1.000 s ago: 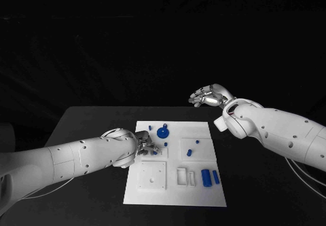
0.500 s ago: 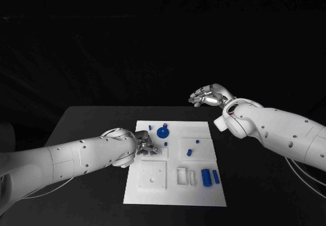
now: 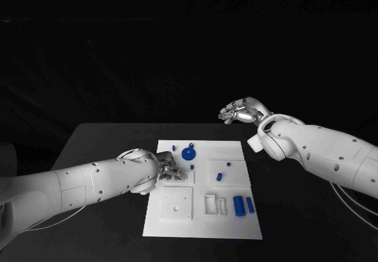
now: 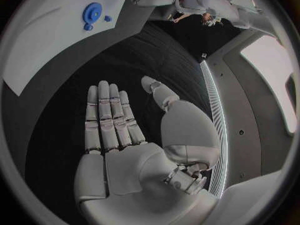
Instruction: Assemble the parts on the task board
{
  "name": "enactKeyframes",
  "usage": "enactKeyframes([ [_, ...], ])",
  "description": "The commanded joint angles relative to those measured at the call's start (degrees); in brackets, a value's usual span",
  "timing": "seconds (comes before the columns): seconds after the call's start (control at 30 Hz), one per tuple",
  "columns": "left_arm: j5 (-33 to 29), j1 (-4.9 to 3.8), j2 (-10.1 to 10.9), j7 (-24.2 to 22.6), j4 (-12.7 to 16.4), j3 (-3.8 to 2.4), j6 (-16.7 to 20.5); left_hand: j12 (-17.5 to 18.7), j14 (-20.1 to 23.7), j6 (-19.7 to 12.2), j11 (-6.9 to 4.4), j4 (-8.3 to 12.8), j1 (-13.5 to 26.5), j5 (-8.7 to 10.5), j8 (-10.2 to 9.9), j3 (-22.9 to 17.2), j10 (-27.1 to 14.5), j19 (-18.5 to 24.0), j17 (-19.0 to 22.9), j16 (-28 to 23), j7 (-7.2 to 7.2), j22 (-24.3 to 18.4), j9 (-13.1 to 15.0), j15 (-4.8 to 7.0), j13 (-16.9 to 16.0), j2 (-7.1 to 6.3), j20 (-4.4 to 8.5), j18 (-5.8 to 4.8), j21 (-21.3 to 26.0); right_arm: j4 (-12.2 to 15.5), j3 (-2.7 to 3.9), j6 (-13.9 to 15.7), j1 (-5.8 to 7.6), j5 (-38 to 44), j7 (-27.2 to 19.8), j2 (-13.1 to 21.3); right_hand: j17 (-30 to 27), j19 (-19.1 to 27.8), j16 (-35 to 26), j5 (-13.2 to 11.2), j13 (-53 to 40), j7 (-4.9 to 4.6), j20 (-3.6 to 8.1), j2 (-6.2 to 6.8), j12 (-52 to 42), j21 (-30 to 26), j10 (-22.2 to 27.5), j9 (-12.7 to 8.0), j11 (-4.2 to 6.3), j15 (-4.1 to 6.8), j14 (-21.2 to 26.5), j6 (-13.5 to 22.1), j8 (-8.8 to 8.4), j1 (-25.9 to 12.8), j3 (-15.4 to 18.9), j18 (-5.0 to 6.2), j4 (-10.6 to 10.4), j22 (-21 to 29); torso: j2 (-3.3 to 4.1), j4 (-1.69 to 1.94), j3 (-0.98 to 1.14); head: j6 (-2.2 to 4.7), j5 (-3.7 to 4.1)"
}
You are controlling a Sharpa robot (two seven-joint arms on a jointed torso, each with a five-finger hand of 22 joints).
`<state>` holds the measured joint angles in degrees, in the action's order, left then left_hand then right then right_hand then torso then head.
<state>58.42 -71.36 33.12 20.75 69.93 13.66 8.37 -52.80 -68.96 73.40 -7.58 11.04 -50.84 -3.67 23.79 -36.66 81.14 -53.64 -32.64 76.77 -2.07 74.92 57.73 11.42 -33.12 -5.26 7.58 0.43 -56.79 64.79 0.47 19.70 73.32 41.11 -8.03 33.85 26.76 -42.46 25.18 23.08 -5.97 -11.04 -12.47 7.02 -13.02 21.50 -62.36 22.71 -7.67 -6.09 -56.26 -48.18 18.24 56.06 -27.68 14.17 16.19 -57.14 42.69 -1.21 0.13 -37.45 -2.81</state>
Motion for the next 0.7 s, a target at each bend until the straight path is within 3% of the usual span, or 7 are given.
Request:
enactKeyframes([
  [0.03, -0.16, 0.02, -0.09, -0.21, -0.11, -0.01, 0.49, -0.29, 0.41, -0.11, -0.31, -0.31, -0.24, 0.74, -0.29, 0.39, -0.32, 0.48, 0.15, 0.33, -0.02, 0.87, 0.1, 0.17, 0.15, 0.33, 7.94, 0.93, -0.11, 0.04, 0.03, -0.81, -0.01, 0.41, -0.35, -0.04, 0.06, 0.18, -0.21, -0.3, 0.11, -0.02, -0.25, 0.06, 0.22, -0.33, -0.44, -0.07, -0.15, -0.38, -0.01, 0.51, -0.27, 0.42, 0.33, 0.83, 0.05, 0.08, -0.01, -0.02, 0.03, 0.02, 0.01],
  [0.4, -0.86, 0.02, 0.27, -0.48, -0.39, -0.03, 1.09, -0.25, 0.51, -0.25, -0.27, -0.59, 0.04, 0.85, -0.33, 0.72, -0.4, 0.49, 0.27, 0.3, 0.03, 0.86, 0.2, 0.21, 0.29, 0.21, 7.92, 0.91, -0.09, 0.0, 0.03, -0.83, -0.01, 0.41, -0.36, 0.0, 0.08, 0.21, -0.25, -0.34, 0.15, -0.01, -0.27, 0.01, 0.26, -0.36, -0.47, -0.08, -0.14, -0.39, 0.0, 0.5, -0.26, 0.36, 0.4, 0.83, 0.01, 0.08, 0.01, -0.07, 0.02, 0.08, 0.09],
  [0.7, -2.67, 0.02, 0.35, -0.92, -0.53, -0.06, 1.81, 0.29, 1.06, -0.96, -0.07, -2.1, 0.84, 0.86, -0.79, 1.06, -0.8, 0.76, 0.8, -0.11, 0.27, 0.72, 0.38, 0.25, 0.9, -1.35, 7.87, 0.91, 0.2, -0.05, 0.03, -0.84, -0.02, 0.39, -0.4, -0.04, 0.08, 0.23, -0.28, -0.36, 0.18, -0.01, -0.28, 0.0, 0.28, -0.38, -0.49, -0.1, -0.14, -0.39, 0.01, 0.5, -0.26, 0.32, 0.45, 0.83, 0.0, 0.09, 0.01, -0.05, 0.03, 0.09, 0.19],
])
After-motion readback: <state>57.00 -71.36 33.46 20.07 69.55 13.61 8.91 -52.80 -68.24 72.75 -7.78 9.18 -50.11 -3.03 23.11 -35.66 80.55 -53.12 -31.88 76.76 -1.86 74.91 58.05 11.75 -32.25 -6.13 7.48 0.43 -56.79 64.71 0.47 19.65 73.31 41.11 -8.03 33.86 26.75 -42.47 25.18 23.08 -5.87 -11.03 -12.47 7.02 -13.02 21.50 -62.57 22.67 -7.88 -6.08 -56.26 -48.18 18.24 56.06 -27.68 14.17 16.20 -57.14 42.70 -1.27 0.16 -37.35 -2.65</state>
